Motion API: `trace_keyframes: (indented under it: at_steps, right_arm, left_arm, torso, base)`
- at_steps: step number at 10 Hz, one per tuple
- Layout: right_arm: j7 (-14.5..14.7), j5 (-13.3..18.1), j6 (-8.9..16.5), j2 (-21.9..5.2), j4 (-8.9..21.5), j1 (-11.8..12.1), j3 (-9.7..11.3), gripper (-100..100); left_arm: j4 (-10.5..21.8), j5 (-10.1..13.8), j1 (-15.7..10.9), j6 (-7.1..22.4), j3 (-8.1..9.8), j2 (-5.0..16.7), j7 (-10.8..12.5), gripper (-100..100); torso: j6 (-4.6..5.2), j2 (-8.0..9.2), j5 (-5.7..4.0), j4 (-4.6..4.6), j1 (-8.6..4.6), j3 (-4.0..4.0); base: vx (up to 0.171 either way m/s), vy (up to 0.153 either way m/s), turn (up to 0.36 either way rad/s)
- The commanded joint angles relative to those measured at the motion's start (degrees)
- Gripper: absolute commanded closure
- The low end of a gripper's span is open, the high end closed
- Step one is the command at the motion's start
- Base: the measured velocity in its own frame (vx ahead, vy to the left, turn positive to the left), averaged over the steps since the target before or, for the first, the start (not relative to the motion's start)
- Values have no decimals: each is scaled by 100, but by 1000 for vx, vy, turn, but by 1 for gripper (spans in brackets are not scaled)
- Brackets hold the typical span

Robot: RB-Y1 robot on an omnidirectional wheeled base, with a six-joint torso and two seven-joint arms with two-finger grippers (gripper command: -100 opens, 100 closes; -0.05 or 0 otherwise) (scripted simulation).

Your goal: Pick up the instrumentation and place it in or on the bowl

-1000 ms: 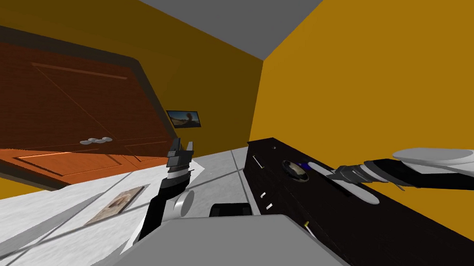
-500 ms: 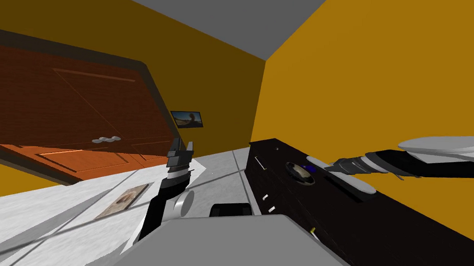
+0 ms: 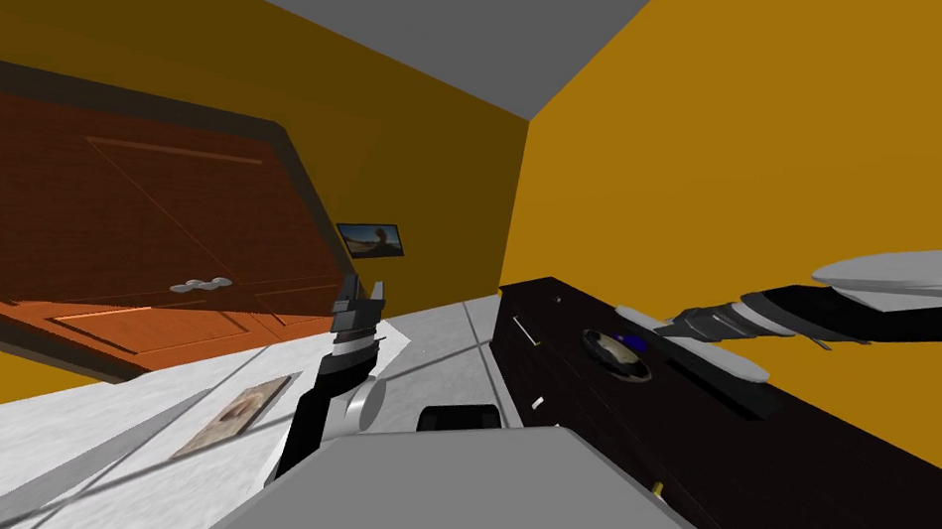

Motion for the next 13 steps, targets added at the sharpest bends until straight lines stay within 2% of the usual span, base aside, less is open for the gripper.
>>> trace_keyframes:
  at_steps: [1,8,9,10,11,13]
  right_arm:
    - [-60,108,-90,-29,-35,89,9,100]
    - [-255,810,-620,299,-178,590,178,100]
    - [-258,824,-630,304,-180,599,181,100]
    - [-192,705,-562,229,-263,537,308,100]
    - [-201,712,-571,236,-271,543,308,-100]
    - [-201,710,-572,236,-271,543,308,-100]
  left_arm:
    - [0,0,0,0,0,0,0,0]
    - [0,0,0,0,1,1,0,0]
    - [0,0,0,0,1,1,0,0]
    - [0,0,-1,0,1,1,0,0]
    - [0,0,-2,0,1,1,0,0]
    - [0,0,-2,0,1,1,0,0]
  torso:
    - [0,0,0,0,0,0]
    - [-2,-11,-26,-6,-63,-9]
    - [4,0,-28,-4,-65,-3]
    - [-2,15,-25,1,-67,6]
    - [-4,32,-21,6,-71,16]
    - [-2,47,-21,11,-75,26]
  base:
    - [177,118,-81]
    - [151,52,-69]
    - [72,35,-40]
    - [23,14,-7]
    - [6,3,2]
    - [0,0,0]
